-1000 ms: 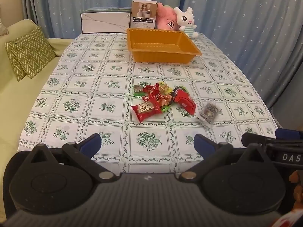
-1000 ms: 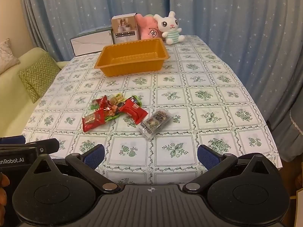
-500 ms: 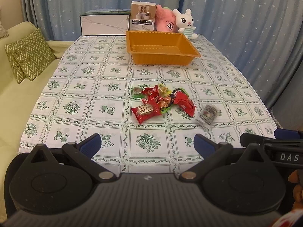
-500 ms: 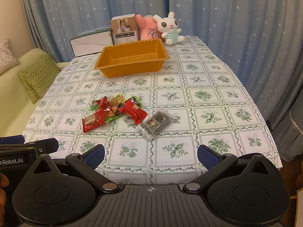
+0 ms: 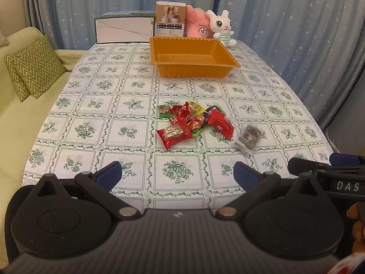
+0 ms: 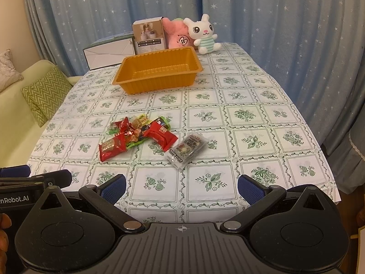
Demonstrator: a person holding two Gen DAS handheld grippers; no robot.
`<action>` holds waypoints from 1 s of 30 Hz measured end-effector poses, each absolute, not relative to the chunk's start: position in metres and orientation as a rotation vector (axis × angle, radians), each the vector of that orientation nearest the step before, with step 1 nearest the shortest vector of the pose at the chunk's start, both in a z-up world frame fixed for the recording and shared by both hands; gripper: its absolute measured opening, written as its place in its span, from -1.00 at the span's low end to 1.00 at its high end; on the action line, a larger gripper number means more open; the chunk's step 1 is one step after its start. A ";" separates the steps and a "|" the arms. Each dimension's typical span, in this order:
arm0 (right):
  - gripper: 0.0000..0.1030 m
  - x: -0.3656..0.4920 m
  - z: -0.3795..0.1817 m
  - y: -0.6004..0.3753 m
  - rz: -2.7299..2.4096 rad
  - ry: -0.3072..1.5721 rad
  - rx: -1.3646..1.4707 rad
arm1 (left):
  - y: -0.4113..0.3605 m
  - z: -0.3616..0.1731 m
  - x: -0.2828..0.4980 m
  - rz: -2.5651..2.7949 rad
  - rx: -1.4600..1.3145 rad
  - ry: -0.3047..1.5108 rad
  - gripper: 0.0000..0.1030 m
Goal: Organize snacks
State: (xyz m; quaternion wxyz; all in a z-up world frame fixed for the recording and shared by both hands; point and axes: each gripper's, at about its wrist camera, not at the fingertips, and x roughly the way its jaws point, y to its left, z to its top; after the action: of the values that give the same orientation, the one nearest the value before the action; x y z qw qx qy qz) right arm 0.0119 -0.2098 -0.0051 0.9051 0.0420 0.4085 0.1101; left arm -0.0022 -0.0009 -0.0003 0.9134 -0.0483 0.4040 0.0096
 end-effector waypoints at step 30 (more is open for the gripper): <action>1.00 0.012 -0.007 -0.209 0.224 0.843 0.088 | -0.002 0.000 -0.002 0.020 -0.095 0.828 1.00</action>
State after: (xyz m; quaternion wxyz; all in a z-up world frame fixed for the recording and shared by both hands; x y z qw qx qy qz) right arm 0.0118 -0.2094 -0.0067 0.9055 0.0425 0.4081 0.1083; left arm -0.0023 -0.0023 0.0002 0.9143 -0.0461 0.4023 0.0097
